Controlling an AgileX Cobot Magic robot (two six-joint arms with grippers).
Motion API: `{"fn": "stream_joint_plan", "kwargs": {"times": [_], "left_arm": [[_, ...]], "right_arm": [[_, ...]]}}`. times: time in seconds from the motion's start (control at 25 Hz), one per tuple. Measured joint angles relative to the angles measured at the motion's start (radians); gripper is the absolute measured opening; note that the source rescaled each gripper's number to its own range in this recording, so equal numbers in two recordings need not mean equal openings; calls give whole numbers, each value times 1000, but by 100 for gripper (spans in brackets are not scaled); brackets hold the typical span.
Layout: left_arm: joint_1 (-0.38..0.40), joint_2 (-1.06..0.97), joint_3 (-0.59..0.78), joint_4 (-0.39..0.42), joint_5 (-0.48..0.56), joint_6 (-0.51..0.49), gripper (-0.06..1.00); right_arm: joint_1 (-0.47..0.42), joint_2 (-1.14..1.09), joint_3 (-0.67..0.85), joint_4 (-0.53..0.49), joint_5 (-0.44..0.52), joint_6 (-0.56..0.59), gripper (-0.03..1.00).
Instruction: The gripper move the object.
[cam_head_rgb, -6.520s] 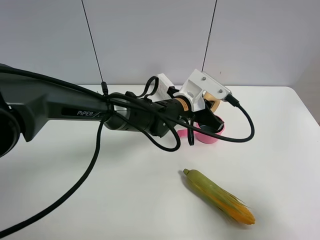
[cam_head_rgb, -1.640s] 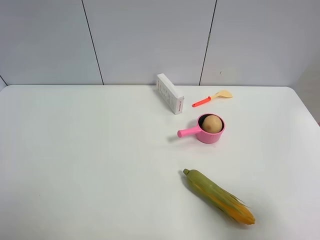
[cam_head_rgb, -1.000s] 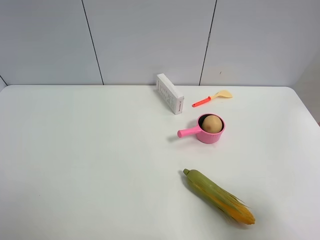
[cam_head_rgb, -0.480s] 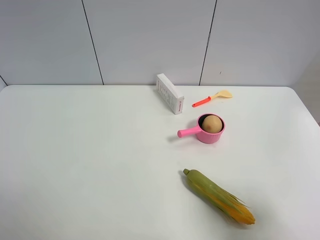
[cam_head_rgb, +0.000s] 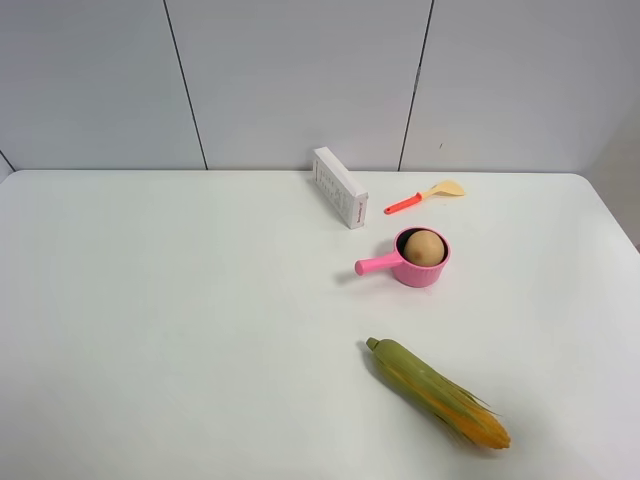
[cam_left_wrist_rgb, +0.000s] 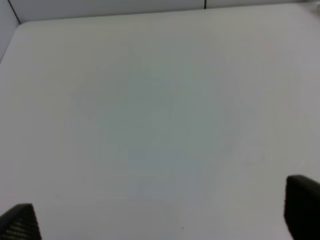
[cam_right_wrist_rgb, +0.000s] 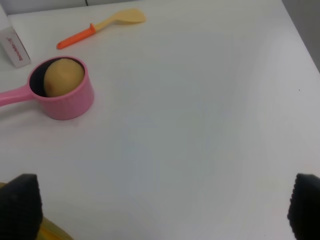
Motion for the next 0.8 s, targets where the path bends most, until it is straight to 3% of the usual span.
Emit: {"fn": "stream_joint_plan", "kwargs": {"times": [0.8], "left_arm": [[0, 0, 1, 0, 0, -3, 100]], "right_arm": [[0, 0, 0, 0, 0, 0, 100]]}}
